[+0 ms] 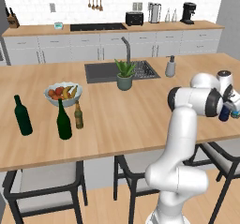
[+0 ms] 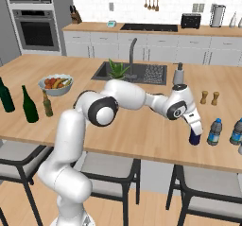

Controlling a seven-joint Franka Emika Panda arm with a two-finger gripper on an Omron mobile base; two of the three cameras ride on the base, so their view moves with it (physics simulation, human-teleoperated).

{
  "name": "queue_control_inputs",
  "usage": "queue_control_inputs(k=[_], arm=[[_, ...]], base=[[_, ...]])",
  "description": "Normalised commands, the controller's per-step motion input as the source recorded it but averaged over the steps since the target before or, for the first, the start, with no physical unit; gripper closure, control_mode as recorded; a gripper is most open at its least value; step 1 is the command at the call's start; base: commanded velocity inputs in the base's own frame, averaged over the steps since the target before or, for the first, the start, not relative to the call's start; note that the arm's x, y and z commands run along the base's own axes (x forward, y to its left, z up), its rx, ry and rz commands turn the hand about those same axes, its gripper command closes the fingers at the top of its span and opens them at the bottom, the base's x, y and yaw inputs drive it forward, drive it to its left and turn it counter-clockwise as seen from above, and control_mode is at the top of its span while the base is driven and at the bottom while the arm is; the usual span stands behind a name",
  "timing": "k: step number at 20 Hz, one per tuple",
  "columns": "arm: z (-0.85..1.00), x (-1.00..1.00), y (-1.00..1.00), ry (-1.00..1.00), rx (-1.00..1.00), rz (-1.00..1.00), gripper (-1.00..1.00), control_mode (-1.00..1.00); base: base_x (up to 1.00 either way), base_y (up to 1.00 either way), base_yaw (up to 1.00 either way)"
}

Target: Move the plastic bottles in the middle to the plastics group, and the glass bottles in the middle to the glass group.

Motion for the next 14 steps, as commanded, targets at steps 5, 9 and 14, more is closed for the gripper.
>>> queue_control_inputs(k=[5, 9, 14], arm=[[0.0, 0.26, -0.1, -0.01, 0.0, -0.07, 1.0, -1.0], [0.0, 0.22, -0.09, -0.02, 0.02, -0.02, 1.0, -1.0], [0.0, 0.0, -0.05, 0.0, 0.08, 0.0, -1.0, -1.0]], base=[[0.0, 0.0, 0.0], [0.0, 0.0, 0.0], [0.0, 0.0, 0.0]])
